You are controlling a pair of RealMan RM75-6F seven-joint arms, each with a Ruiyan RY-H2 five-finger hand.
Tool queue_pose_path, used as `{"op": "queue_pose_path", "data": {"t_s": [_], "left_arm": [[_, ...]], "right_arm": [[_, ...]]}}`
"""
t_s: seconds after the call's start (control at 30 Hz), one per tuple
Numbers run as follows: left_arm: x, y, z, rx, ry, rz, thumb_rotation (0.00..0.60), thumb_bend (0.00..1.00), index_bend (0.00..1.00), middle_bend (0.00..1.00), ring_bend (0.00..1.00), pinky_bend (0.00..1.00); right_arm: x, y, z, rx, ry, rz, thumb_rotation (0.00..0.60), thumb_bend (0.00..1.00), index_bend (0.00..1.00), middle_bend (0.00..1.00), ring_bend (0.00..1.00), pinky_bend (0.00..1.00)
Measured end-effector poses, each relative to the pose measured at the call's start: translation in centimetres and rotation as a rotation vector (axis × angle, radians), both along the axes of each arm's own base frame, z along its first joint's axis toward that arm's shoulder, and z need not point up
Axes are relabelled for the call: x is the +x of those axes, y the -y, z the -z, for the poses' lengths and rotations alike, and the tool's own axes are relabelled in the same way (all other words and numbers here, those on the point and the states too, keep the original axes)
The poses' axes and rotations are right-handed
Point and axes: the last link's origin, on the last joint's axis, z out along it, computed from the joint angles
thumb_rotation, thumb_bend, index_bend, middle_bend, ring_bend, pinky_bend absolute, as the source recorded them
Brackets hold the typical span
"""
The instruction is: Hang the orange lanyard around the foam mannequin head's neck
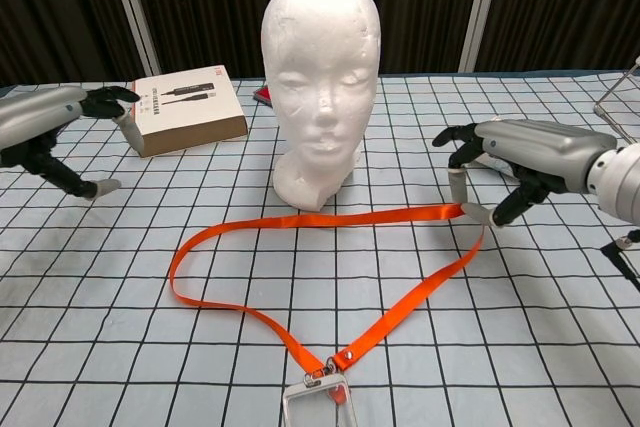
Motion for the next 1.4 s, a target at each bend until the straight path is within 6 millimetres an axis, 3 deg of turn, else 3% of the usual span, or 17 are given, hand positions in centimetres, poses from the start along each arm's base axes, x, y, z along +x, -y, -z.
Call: {"op": "queue_pose_path", "data": {"t_s": [0.3, 0.57, 0.73, 1.23, 1.4], "left_arm": [[2.0, -1.5, 5.2, -0.098, 0.022, 0.048, 0.6, 0.36, 0.41, 0.0, 0.0, 0.0], [2.8, -1.4, 8.1, -0.144, 0.023, 0.055, 0.6, 0.4, 0.42, 0.0, 0.0, 0.0], [2.9, -1.5, 9.2, -0.145, 0.015, 0.044, 0.6, 0.45, 0.44, 0.0, 0.0, 0.0], [2.9, -1.5, 10.7, -0.153, 0.006, 0.018, 0.6, 0.46, 0.49, 0.0, 0.0, 0.0], [2.9, -1.3, 11.1, -0.158, 0.014, 0.011, 0.6, 0.5, 0.54, 0.0, 0.0, 0.0]], "right_arm": [[0.3, 0.1, -0.3, -0.009, 0.013, -0.004, 0.6, 0.47, 0.75, 0.08, 0.0, 0.0], [-0.2, 0.4, -0.6, -0.01, 0.016, 0.007, 0.6, 0.46, 0.75, 0.08, 0.0, 0.0], [-0.6, 0.6, -1.1, -0.011, 0.015, 0.009, 0.6, 0.47, 0.75, 0.08, 0.0, 0.0], [-1.4, 0.8, -1.6, -0.009, 0.025, 0.017, 0.6, 0.47, 0.75, 0.08, 0.0, 0.0], [-1.3, 0.8, -1.6, -0.008, 0.029, 0.01, 0.6, 0.47, 0.75, 0.08, 0.0, 0.0]]}}
